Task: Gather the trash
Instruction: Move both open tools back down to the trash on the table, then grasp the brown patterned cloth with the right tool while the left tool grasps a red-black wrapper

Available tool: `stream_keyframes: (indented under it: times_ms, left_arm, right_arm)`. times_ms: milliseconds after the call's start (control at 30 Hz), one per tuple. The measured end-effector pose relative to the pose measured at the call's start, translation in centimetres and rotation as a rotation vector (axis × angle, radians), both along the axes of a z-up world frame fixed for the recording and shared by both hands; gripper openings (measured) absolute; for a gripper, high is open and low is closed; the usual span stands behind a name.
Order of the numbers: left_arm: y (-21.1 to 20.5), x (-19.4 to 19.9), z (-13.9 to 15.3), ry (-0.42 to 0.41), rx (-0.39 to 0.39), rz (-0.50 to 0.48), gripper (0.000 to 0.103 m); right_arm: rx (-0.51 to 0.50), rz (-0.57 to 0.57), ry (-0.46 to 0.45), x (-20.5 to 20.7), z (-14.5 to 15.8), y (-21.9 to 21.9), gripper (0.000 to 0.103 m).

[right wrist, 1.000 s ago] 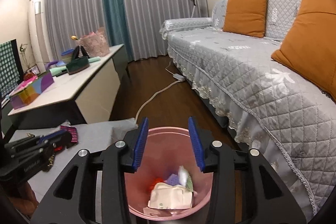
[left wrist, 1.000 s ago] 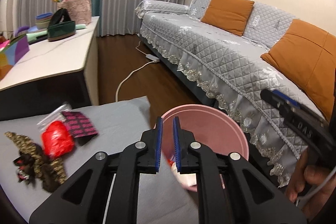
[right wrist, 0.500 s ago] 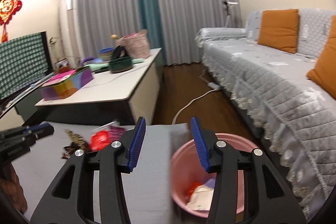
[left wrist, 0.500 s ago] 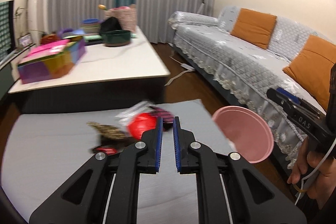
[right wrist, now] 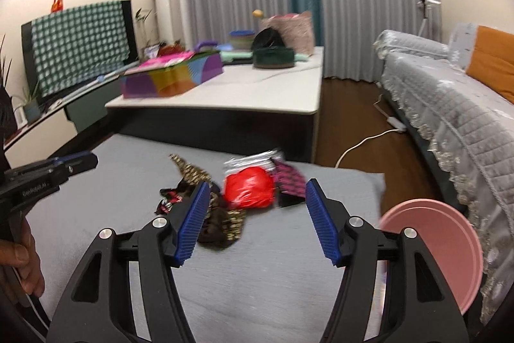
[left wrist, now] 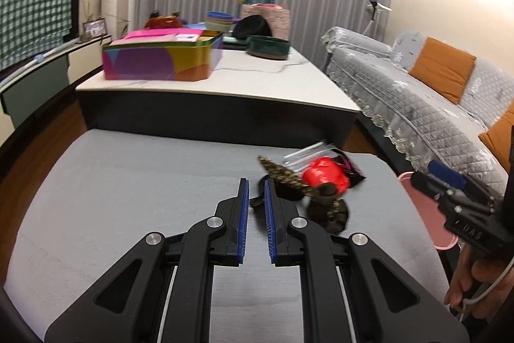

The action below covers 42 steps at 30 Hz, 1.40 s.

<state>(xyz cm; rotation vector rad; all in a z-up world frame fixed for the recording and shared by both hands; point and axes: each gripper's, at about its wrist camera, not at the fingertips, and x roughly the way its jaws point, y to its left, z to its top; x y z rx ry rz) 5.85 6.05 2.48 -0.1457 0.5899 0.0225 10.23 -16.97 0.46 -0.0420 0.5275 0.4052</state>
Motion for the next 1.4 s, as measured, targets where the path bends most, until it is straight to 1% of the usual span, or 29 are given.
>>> stream_keyframes:
  times_ms: [233,333,533,667,733,800,833,867,900,933,967,1133,1233,1267,1400]
  left_arm:
    - [1.7,0.8,-1.5,0.024,-0.031,0.02,0.011]
    - [1.7,1.4,-2.4,0.034,-0.035,0.017,0.011]
    - [1.3,2.9,-3.9,0.058,-0.053,0.001,0.011]
    - [0.9,3.7,-4.8,0.079,-0.067,-0.022,0.011]
    - [0.4,4.3,-5.3,0.091,-0.077,-0.038,0.011]
    - [0.0,4.8,-5.9,0.106,-0.087,-0.058,0.012]
    - [-0.3,5.0,-6.1,0.113,-0.086,-0.065,0.017]
    - [-0.5,5.3,-6.3,0.12,-0.086,-0.069,0.025]
    - [-0.6,5.4,-6.5,0.123,-0.086,-0.071,0.029]
    - [-0.9,5.7,-6.8,0.132,-0.088,-0.076,0.036]
    - [-1.1,5.9,-7.0,0.14,-0.09,-0.081,0.038]
    - [-1.7,6.8,-8.1,0.188,-0.087,-0.077,0.038]
    - [-1.5,7.3,-8.8,0.212,-0.124,-0.071,0.036]
    - [-1.6,7.3,-9.1,0.222,-0.13,-0.076,0.029]
    - [-2.2,7.0,-8.6,0.209,-0.096,-0.097,0.028]
  right_arm:
    - [-0.013,0.046,0.072,2.1,-2.6,3.4,0.065]
    - [-0.039,0.069,0.101,2.7,-3.8,4.7,0.067]
    - [-0.086,0.101,0.168,3.9,-6.2,6.2,0.067]
    - [-0.117,0.106,0.19,4.3,-7.3,6.7,0.067]
    - [-0.13,0.103,0.201,4.5,-7.6,6.6,0.063]
    - [-0.121,0.11,0.216,4.7,-7.7,6.4,0.047]
    - [-0.115,0.116,0.222,4.8,-7.8,6.3,0.042]
    - [-0.112,0.122,0.226,4.8,-7.8,6.2,0.031]
    - [-0.106,0.129,0.231,4.8,-7.8,6.1,0.023]
    - [-0.103,0.13,0.234,4.9,-7.8,6.0,0.021]
    - [-0.099,0.13,0.235,4.9,-7.7,5.9,0.019]
    - [-0.075,0.124,0.219,4.7,-7.0,4.9,0.015]
    - [-0.065,0.131,0.216,4.5,-6.6,4.5,0.015]
    - [-0.065,0.131,0.211,4.4,-6.5,4.4,0.015]
    - [-0.056,0.118,0.195,4.2,-5.9,3.6,0.015]
